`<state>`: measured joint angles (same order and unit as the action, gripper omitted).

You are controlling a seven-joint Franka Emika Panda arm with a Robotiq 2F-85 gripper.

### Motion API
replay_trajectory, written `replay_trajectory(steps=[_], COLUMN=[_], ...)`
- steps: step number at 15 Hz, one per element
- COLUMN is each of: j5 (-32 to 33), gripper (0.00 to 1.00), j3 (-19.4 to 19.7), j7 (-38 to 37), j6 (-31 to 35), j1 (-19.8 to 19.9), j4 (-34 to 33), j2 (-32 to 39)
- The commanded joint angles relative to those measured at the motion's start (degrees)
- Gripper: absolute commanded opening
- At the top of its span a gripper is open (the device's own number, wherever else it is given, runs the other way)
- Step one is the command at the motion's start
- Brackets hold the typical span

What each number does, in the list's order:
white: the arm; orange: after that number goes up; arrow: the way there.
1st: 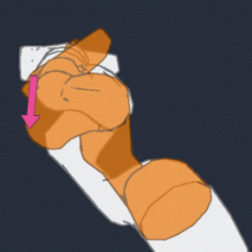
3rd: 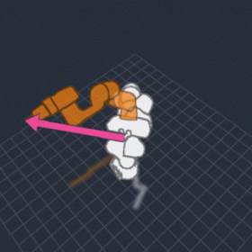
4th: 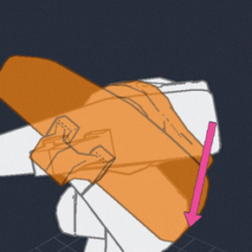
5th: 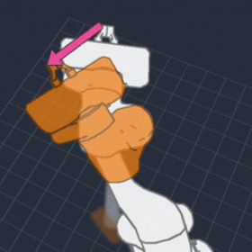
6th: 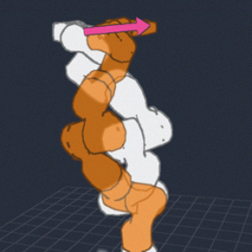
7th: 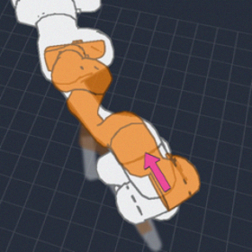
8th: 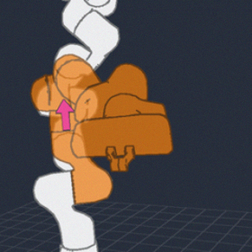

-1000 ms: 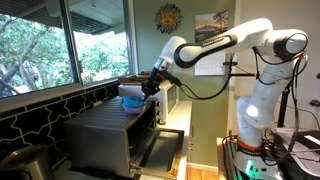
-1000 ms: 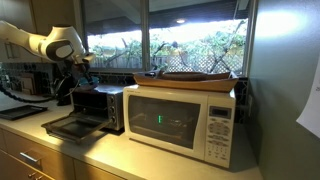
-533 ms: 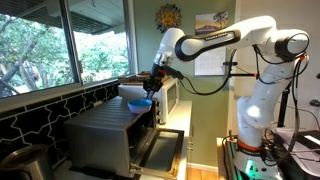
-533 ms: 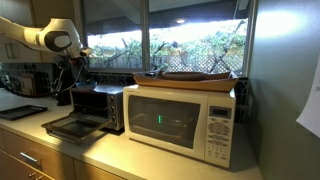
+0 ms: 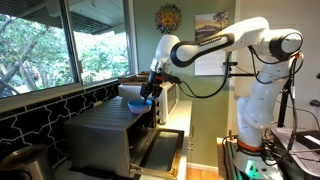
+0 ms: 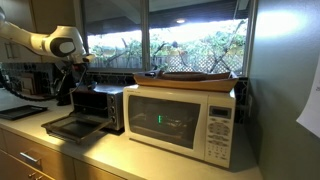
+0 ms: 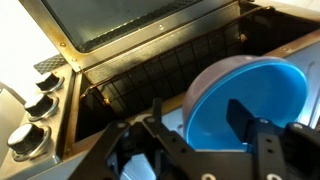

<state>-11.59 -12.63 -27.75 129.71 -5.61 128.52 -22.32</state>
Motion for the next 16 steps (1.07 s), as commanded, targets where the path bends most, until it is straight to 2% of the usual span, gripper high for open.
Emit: replay_trajectory(steps=[1,4,6,11,16], j5=[0.5,1.4,2.6,10.8,20.0], gripper=[0.37,0.12,0.01,0.01,0.01], j3=[-0.1,-0.2,-0.5,-2.4,-4.8], j7=[-0.5,-0.4,-0.2,-0.8,-1.9], j6=[-1.0,-2.3,-3.6,-14.1,-21.1], j1=[0.2,0.3,0.5,1.2,1.9], j4=[-0.7,-2.1,-3.6,-11.3,-17.6], j2=[-0.3,-0.3,-0.4,1.2,3.6])
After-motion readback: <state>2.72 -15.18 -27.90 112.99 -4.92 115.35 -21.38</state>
